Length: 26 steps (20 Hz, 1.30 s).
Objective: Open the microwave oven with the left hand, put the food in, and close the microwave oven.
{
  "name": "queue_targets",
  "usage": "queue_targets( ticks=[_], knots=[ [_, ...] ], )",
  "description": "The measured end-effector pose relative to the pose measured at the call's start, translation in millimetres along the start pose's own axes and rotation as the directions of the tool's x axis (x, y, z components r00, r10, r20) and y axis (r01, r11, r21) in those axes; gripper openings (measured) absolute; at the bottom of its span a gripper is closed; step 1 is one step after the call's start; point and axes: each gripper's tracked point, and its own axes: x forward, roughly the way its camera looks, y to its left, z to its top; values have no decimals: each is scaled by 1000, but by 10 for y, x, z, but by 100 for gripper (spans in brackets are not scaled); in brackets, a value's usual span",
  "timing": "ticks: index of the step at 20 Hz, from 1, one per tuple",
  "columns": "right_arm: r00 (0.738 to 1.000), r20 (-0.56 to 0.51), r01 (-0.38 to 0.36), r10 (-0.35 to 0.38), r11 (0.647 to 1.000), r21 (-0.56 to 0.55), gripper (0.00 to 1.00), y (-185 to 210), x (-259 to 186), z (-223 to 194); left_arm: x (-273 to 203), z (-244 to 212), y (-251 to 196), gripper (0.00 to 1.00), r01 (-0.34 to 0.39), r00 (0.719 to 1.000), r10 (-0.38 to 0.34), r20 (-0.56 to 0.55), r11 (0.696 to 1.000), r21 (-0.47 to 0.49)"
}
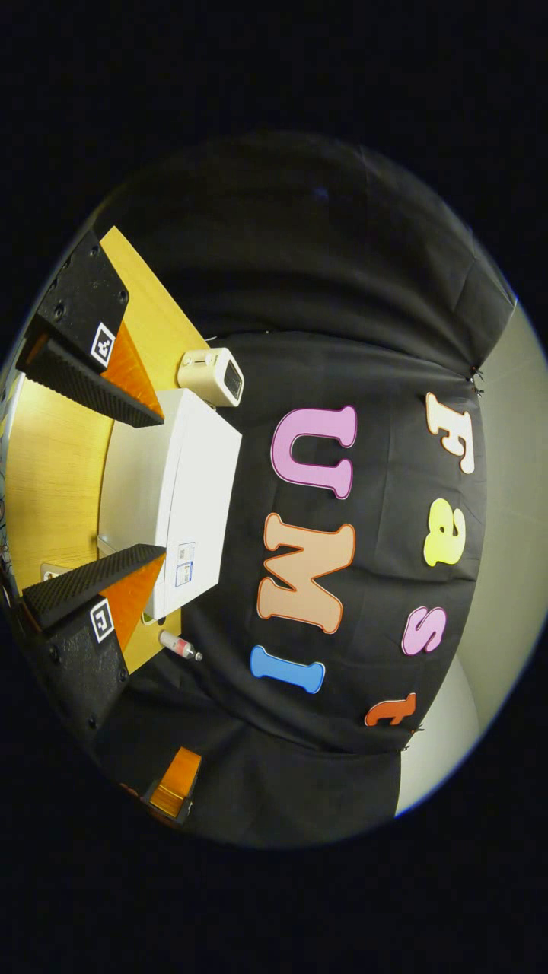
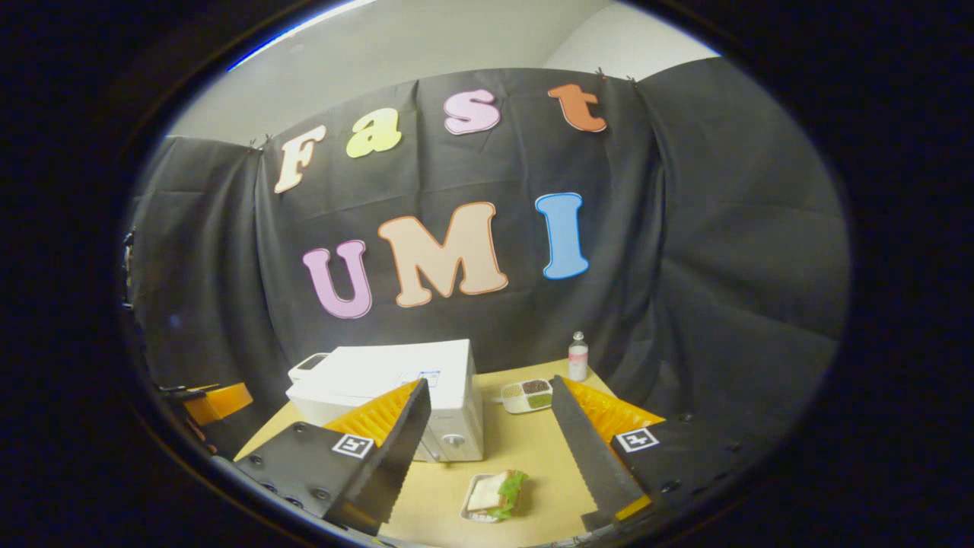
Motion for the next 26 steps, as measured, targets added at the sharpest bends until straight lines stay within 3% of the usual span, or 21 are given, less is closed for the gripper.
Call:
queue_targets(
  ticks=[3, 4, 11, 18, 24, 26],
  knots=[
    [1000, -6, 20, -20, 1000, -3, 99, -75, -34, -45, 40, -139, -20, 94, 12, 999, -12, -34, 1000, 0],
    [1000, -12, 26, -26, 1000, 3, 91, -94, -50, -64, 54, -218, -38, 94, 17, 999, -17, -48, 1000, 6],
    [996, -58, 66, -64, 997, 39, 92, -242, -173, -284, 304, -736, -285, 95, 100, 986, -93, -137, 994, 41],
    [992, -87, 98, -94, 994, 51, 92, -347, -273, -463, 712, -1254, -754, 91, 221, 953, -210, -216, 975, 31],
    [990, -96, 112, -105, 991, 73, 92, -407, -272, -514, 1142, -1811, -996, 85, 262, 915, -246, -320, 965, 9],
    [990, -100, 111, -103, 991, 77, 92, -407, -274, -523, 1292, -2023, -1042, 89, 260, 899, -243, -365, 966, -2]
  ],
)
